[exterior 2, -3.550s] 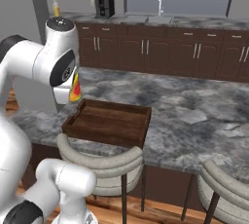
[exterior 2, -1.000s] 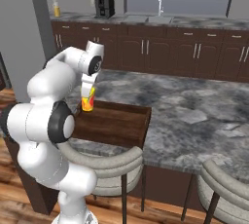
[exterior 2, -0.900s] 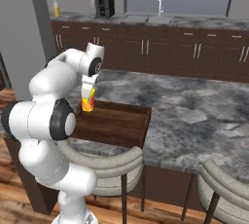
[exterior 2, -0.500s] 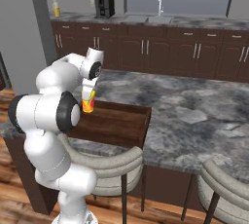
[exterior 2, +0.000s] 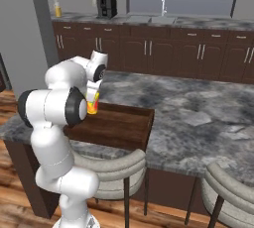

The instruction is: There is a tray on the dining counter. Grab the cup, mug, and pitcher and place them on the tray. The pitcher may be placed next to the tray if it cannot fit the tray.

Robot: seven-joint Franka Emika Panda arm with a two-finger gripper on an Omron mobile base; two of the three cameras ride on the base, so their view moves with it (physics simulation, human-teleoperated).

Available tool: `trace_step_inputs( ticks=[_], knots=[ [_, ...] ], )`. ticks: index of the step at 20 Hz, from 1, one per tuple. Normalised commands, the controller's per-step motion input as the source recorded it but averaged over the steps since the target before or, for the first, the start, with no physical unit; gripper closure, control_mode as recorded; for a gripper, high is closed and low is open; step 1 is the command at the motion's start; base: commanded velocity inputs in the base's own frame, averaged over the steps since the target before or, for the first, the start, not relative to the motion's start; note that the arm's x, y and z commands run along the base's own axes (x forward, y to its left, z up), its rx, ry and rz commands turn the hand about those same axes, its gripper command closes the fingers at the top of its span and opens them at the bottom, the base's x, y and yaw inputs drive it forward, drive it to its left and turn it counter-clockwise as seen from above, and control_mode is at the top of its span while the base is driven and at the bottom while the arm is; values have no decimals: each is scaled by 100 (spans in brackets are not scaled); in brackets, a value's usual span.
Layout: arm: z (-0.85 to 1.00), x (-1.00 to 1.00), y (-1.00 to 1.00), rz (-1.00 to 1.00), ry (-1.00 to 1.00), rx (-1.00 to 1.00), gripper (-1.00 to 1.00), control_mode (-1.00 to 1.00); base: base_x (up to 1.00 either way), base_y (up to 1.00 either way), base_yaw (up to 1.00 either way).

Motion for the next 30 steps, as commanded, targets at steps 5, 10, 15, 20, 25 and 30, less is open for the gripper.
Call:
trace_step_inputs(
  ticks=[5, 10, 15, 20, 25, 30],
  knots=[
    [-14, 24, 0, 0, 0, 0, 100, -100, 0, 0, 0],
    [-17, 9, 0, 0, 0, 0, 100, -100, 0, 0, 0],
    [-19, 4, 0, 0, 0, 0, 100, -100, 0, 0, 0],
    [-15, 0, 0, 0, 0, 0, 100, -100, 0, 0, 0],
    [-17, 0, 0, 0, 0, 0, 100, -100, 0, 0, 0],
    [-9, 0, 0, 0, 0, 0, 100, -100, 0, 0, 0]
  ],
)
